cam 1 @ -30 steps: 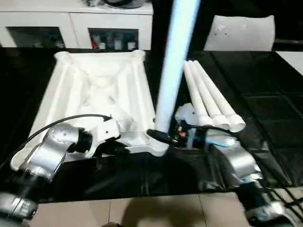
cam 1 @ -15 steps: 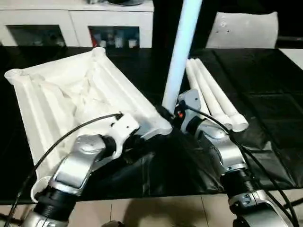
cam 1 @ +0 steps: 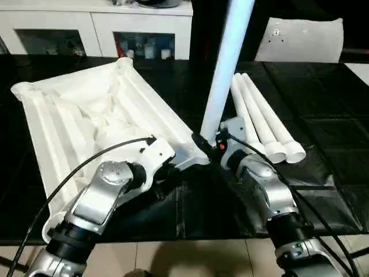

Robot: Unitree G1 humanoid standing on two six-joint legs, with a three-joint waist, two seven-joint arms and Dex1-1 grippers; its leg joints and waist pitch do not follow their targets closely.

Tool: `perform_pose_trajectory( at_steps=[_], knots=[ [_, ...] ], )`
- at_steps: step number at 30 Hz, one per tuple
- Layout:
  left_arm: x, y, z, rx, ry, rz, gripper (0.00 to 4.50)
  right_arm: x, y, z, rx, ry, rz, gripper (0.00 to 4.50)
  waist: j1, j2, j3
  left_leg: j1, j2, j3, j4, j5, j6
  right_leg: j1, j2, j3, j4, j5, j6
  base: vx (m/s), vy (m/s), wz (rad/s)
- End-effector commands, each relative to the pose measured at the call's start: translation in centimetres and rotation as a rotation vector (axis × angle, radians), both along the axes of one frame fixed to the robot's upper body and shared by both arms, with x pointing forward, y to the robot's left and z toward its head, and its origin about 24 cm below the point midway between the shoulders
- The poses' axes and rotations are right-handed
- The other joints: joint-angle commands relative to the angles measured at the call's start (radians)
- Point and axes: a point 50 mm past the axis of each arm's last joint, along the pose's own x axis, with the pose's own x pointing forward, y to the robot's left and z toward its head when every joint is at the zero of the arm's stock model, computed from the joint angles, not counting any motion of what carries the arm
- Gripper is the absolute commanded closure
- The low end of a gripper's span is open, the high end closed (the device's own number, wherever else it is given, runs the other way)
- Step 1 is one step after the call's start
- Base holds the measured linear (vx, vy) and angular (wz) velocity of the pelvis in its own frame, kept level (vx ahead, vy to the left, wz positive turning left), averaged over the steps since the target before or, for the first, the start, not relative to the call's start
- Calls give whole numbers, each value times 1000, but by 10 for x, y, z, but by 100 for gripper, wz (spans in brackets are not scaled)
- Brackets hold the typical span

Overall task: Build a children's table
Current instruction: Insert table leg to table base, then rotate leg to tighten

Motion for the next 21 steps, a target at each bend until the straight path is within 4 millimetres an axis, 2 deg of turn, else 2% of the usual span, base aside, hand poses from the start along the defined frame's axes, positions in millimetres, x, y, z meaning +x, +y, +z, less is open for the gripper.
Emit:
perform_pose_trajectory(
  at_steps=[1, 4, 6, 7, 9, 12, 15, 16, 21],
  knots=[
    [5, -5, 8, -18, -52, -33, 450, -14, 1, -26, -10, 121, 31, 139, 2, 9, -50, 22, 64, -19, -63, -91, 48, 27, -74, 39, -65, 112, -239, 0, 0, 0],
    [7, -3, 8, -3, -60, -54, 450, -16, -2, -25, -20, 100, 43, 106, 8, 7, -52, 21, 63, -19, -62, -83, 51, 30, -75, 39, -62, 119, -238, 0, 0, 0],
    [8, 0, 7, 6, -56, -68, 450, -21, -6, -25, -68, 75, 87, 96, 11, 12, -51, 24, 64, -18, -61, -87, 48, 27, -72, 37, -64, 115, -239, 0, 0, 0],
    [9, 0, 6, 8, -56, -70, 450, -21, -6, -25, -70, 73, 94, 86, 11, 11, -51, 23, 63, -18, -60, -86, 49, 30, -73, 38, -63, 119, -238, 0, 0, 0],
    [9, 4, 5, 38, -59, -108, 450, -24, -15, -21, -70, 49, 63, 66, 13, 8, -53, 20, 63, -19, -59, -74, 56, 33, -74, 38, -59, 141, -234, 0, 0, 0],
    [9, 6, 5, 56, -63, -154, 450, -29, -25, -17, -40, 54, 69, 42, 11, 10, -51, 21, 63, -20, -61, -83, 59, 31, -73, 37, -62, 122, -235, 0, 0, 0],
    [8, 8, 4, 52, -58, -192, 450, -35, -34, -12, -17, 50, 105, 14, 15, 11, -52, 23, 66, -20, -60, -84, 67, 31, -73, 37, -60, 135, -233, 0, 0, 0],
    [7, 10, 4, 48, -50, -247, 450, -40, -42, -4, -17, 18, 159, 7, 16, 10, -53, 23, 65, -21, -58, -76, 74, 32, -71, 36, -59, 150, -235, 0, 0, 0],
    [3, 17, 2, 69, -15, -371, 450, -47, -55, 9, -66, -32, 272, 3, 18, 8, -51, 22, 66, -19, -57, -85, 82, 31, -76, 36, -58, 139, -242, 0, 0, 0]
  ],
)
